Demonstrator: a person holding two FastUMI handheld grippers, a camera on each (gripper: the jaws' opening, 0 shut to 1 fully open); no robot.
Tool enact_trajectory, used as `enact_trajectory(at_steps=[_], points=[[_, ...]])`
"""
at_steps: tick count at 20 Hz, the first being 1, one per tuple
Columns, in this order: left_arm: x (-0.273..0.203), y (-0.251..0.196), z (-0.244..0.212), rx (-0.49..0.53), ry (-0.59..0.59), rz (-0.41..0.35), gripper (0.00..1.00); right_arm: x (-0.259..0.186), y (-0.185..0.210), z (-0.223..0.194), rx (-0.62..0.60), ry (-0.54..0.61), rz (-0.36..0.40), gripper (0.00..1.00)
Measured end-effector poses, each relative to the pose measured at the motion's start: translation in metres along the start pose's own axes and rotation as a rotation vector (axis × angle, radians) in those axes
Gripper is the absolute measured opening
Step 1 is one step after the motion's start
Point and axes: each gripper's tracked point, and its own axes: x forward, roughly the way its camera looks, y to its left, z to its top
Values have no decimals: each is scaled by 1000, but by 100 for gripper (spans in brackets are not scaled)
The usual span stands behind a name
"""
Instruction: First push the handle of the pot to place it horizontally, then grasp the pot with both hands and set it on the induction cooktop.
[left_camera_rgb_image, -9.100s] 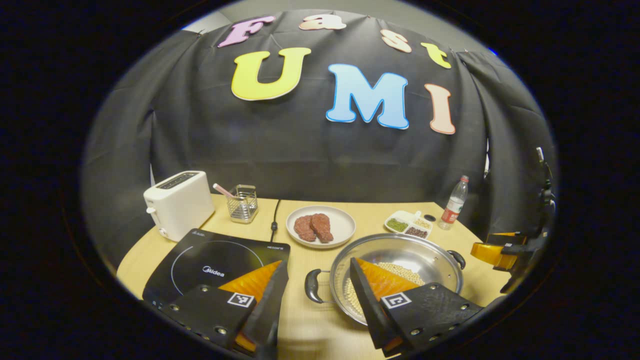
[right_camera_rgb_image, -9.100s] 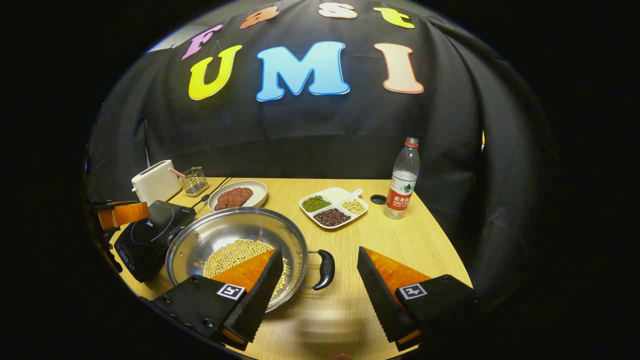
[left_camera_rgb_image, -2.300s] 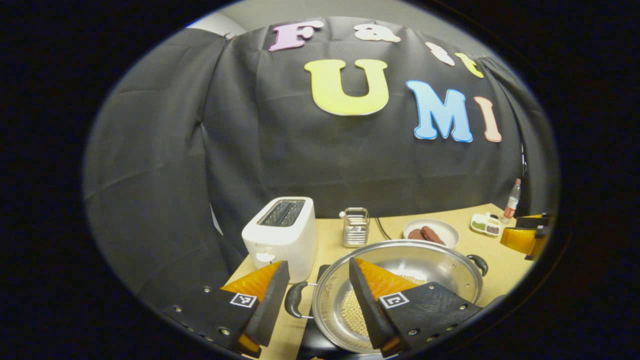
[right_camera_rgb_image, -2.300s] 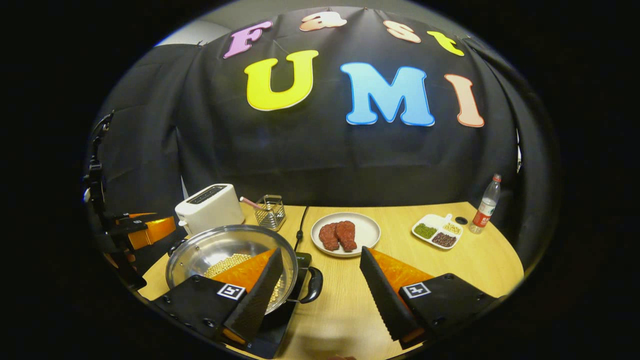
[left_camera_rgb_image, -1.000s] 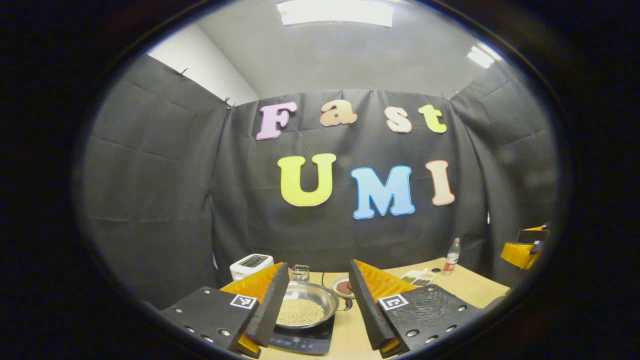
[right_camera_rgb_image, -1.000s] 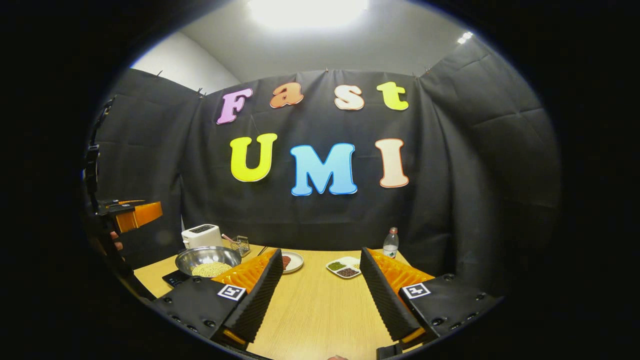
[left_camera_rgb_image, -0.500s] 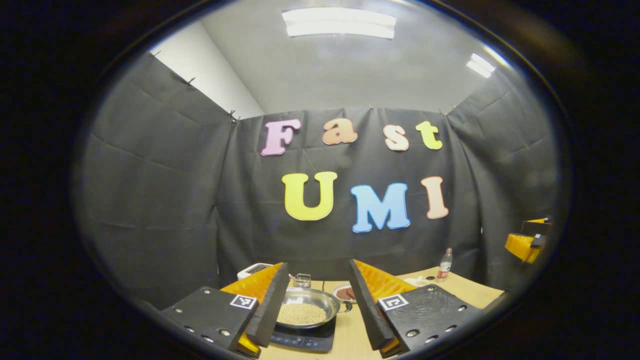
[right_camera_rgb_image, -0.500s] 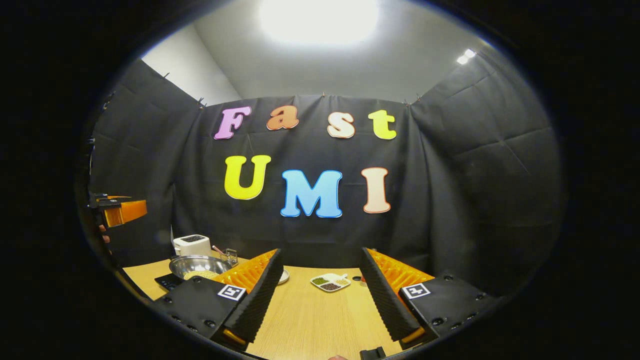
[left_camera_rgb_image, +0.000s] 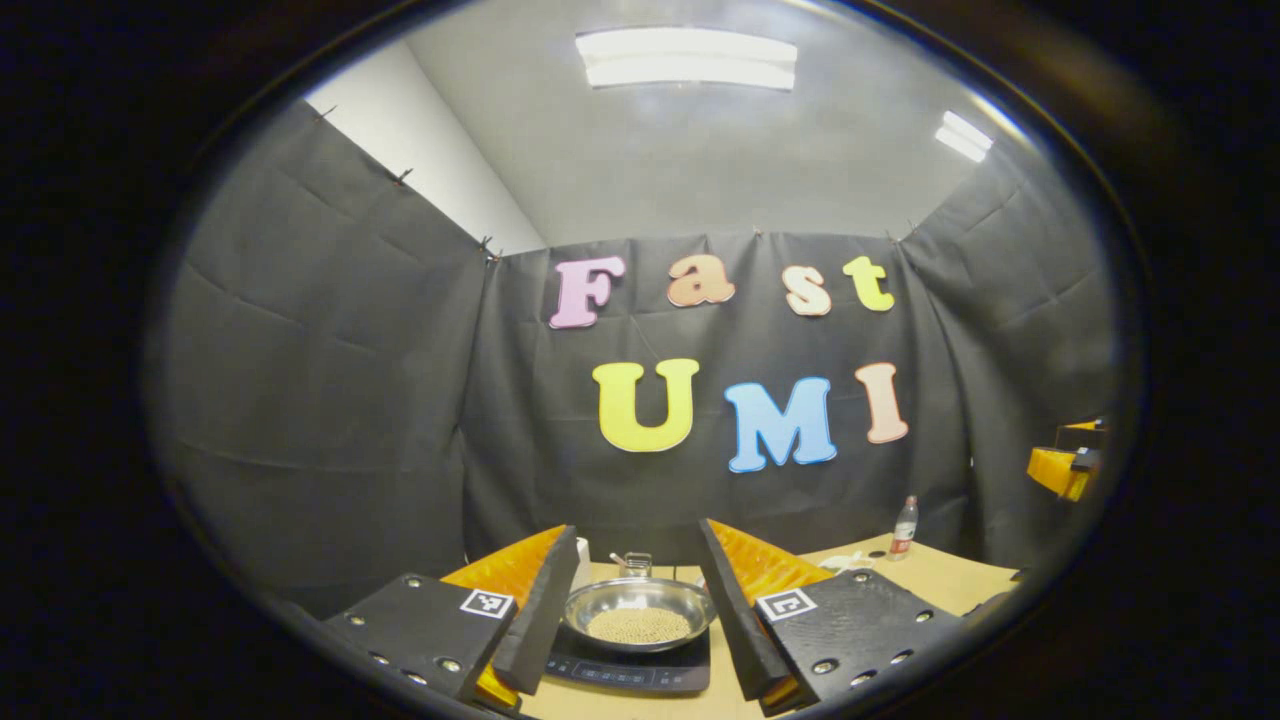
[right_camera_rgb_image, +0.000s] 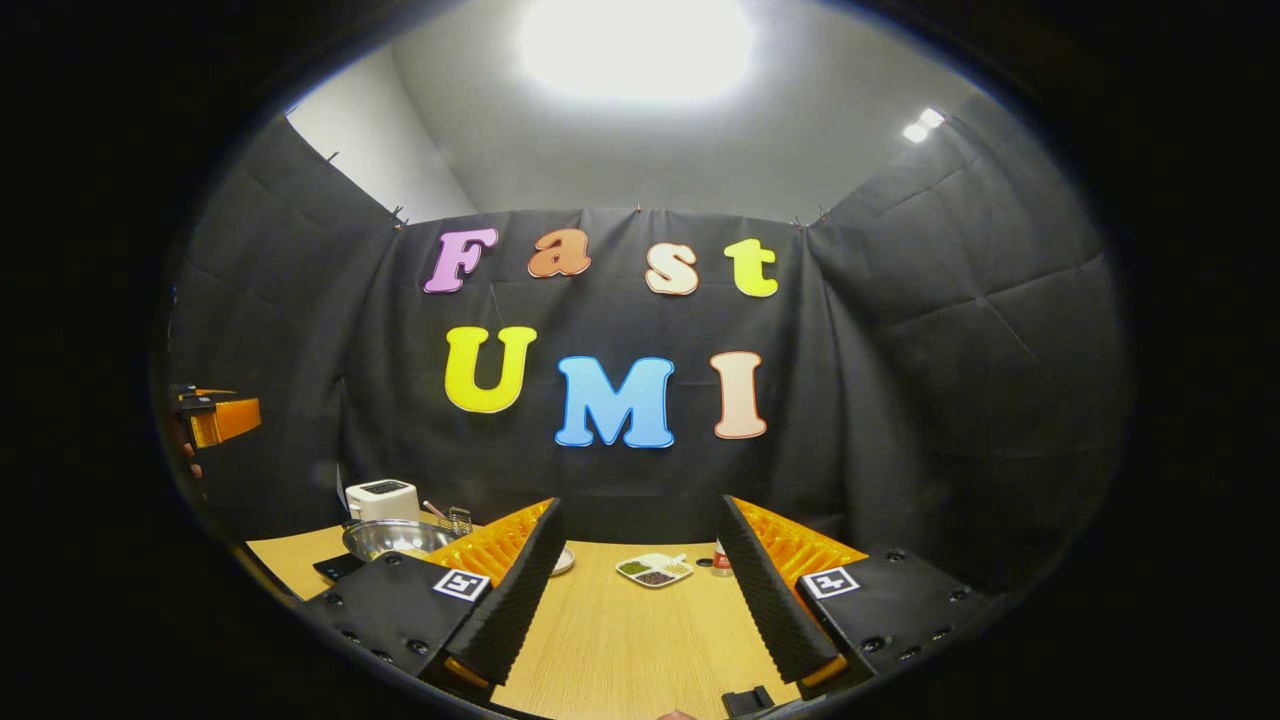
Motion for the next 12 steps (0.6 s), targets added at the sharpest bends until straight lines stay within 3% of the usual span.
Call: enact_trajectory(at_steps=[2,5,7,8,9,10,12], points=[[-4,0,-3,3,5,-8,70,-4,0,3,6,-3,-5,93],[-12,-3,-7,19,7,-18,70,-11,-1,3,5,-3,-15,97],[-17,-5,-4,25,3,-24,70,-12,0,3,6,-2,-14,93],[-18,-6,-3,28,1,-26,70,-12,-1,3,4,-2,-16,97],[-17,-6,-1,31,-1,-26,70,-12,-2,3,4,0,-17,93],[-17,-6,1,31,-1,-26,70,-13,-1,3,7,1,-18,97],[-17,-7,0,30,0,-26,70,-14,-3,3,10,1,-21,93]])
